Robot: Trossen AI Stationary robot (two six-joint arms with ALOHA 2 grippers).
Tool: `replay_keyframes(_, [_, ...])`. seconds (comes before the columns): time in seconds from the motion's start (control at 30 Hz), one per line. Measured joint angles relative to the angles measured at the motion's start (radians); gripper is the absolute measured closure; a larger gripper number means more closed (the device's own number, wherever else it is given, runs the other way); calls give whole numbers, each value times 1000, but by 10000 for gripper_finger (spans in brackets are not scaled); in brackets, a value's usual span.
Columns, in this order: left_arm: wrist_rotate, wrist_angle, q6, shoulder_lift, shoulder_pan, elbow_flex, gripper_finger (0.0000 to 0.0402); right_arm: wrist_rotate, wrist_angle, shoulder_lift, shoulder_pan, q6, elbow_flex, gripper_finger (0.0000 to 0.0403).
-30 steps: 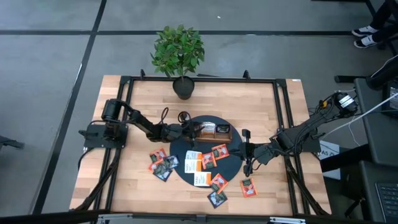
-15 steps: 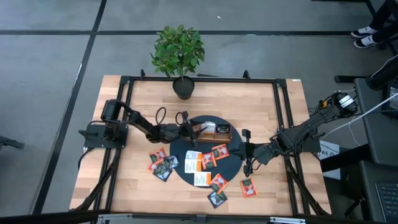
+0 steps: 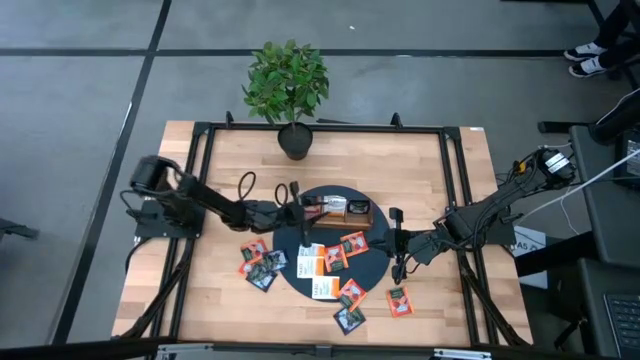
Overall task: Pick & Place Tea
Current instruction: Put the orange tea bag into the left side of the wooden organizer
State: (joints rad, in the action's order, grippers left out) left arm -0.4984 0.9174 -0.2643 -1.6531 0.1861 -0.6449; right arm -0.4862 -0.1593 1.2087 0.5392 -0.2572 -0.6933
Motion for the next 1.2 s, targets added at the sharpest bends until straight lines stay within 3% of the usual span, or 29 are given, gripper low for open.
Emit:
replay_keyframes(0.2, [-86,-280,66,163,95,0,295,59,0,0,0,-22,0,377])
replay_keyframes(0.4, [-107,-422,152,262,191,0,297,96,0,0,0,-26,0,377])
replay_keyframes(0.83, [-138,-684,374,304,367,-1,299,97,5,0,0,-79,0,377])
replay_keyframes(1.2, [-103,-914,614,304,386,-1,300,88,37,0,0,-79,0,377])
